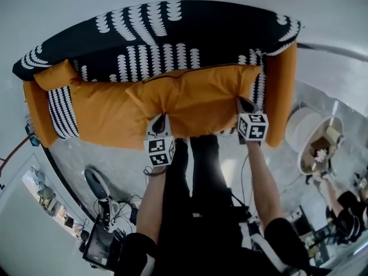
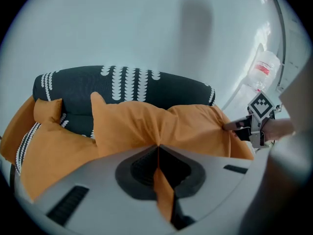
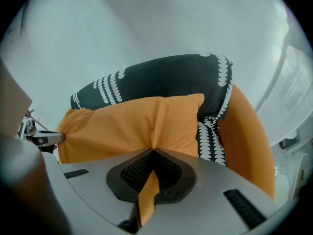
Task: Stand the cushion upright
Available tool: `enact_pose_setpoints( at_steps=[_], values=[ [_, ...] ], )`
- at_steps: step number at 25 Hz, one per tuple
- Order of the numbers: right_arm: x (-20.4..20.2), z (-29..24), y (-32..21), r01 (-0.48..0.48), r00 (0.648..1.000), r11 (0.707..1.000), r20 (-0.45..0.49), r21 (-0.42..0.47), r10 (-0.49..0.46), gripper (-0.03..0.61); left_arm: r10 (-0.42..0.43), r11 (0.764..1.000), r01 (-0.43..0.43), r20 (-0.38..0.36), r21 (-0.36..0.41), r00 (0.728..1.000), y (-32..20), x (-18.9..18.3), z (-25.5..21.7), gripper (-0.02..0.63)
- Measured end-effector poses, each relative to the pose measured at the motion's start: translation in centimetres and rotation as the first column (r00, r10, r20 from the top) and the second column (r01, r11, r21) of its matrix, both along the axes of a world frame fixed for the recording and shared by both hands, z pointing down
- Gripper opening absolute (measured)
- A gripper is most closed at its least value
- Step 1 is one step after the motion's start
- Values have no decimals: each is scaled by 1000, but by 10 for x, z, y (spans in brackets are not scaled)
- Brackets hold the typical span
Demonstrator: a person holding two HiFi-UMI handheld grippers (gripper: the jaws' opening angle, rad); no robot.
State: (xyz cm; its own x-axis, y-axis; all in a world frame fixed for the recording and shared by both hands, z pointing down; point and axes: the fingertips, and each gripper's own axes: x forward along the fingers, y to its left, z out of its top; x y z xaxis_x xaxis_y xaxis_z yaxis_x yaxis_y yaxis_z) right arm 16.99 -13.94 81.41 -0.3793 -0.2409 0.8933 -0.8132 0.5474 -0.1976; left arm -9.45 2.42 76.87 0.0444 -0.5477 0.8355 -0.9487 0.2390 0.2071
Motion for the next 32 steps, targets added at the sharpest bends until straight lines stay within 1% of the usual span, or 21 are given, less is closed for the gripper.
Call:
enact_pose_setpoints(
  at_steps=[8,12,21,26,32],
  values=[
    [18,-23,-29,-64,998,996,33,56,62,-2,44,996,-47,36,70,998,-46,6,-19,3],
    [25,-35,-49,-108,993,991,47,83,104,-2,77,990,-83,59,117,995,-82,6,-32,3],
    [42,-61,-102,-173,984,974,71,146,164,-2,110,975,-123,77,187,991,-147,16,-47,3],
    [41,-68,-131,-201,978,963,86,178,188,-2,114,966,-129,79,222,990,-177,17,-45,3],
    [57,-71,-164,-238,971,948,92,212,223,-2,119,960,-133,71,247,990,-209,32,-44,3]
  ],
)
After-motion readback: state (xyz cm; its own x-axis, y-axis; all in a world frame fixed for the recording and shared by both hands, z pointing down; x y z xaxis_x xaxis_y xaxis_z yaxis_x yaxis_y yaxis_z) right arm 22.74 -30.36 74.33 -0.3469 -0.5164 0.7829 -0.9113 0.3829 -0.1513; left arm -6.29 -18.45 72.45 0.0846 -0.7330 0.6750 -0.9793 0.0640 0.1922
